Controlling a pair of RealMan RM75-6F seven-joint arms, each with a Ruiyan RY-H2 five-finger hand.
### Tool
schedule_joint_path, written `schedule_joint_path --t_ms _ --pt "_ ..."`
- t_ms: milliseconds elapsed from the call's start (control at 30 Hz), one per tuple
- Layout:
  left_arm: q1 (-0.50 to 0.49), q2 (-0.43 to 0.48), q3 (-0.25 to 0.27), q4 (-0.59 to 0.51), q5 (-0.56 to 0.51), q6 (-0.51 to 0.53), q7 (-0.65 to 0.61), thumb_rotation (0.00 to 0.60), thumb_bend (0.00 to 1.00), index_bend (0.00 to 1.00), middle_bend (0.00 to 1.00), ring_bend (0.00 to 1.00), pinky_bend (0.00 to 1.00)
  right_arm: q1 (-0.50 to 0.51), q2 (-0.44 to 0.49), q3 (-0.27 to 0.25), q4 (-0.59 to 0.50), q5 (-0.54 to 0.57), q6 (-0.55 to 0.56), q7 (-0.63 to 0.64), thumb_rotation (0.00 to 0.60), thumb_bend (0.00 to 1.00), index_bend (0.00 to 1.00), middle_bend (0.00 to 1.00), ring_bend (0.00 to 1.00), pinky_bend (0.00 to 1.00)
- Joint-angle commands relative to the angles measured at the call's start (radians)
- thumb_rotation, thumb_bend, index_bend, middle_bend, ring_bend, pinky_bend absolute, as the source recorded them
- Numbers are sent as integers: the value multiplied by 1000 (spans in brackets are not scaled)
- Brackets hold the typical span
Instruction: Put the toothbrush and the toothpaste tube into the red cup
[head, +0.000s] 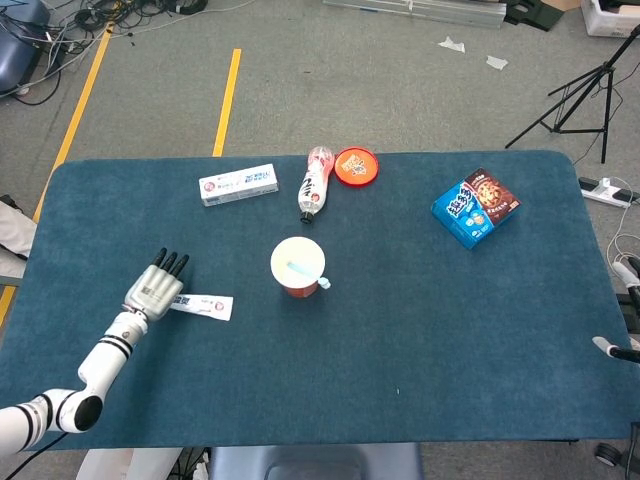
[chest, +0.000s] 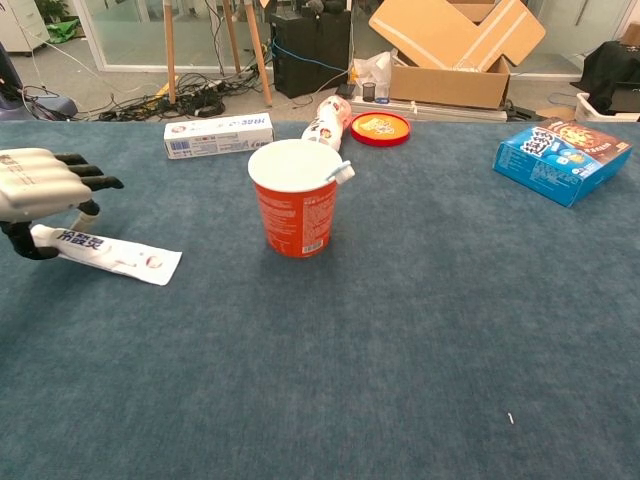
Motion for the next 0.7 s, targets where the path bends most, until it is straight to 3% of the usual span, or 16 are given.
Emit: schedule_joint_path --t_ms 33,167,233,400,567,700 --pt "-16 72 28 -128 -194 46 149 600 298 397 0 0 0 1 0 0 -2 -2 0 -3 600 0 0 0 0 297" --pt "-32 90 48 -174 -270 79 186 600 298 91 0 0 0 2 1 -1 -8 -5 3 -8 600 0 0 0 0 297" --pt "-39 95 56 -188 -289 87 189 600 298 16 0 0 0 2 2 -1 -11 -6 4 -11 600 0 0 0 0 297" --pt "-47 96 60 -211 -294 97 154 600 242 0 0 0 0 1 3 -1 -14 -4 4 -14 600 0 0 0 0 298" --pt "-39 67 30 -198 -222 89 27 600 239 4 0 0 0 3 2 -2 -15 -5 2 -16 600 0 0 0 0 297" --pt "-37 30 11 -169 -193 94 -39 600 223 78 0 0 0 2 3 -2 -17 -4 3 -16 600 0 0 0 0 297"
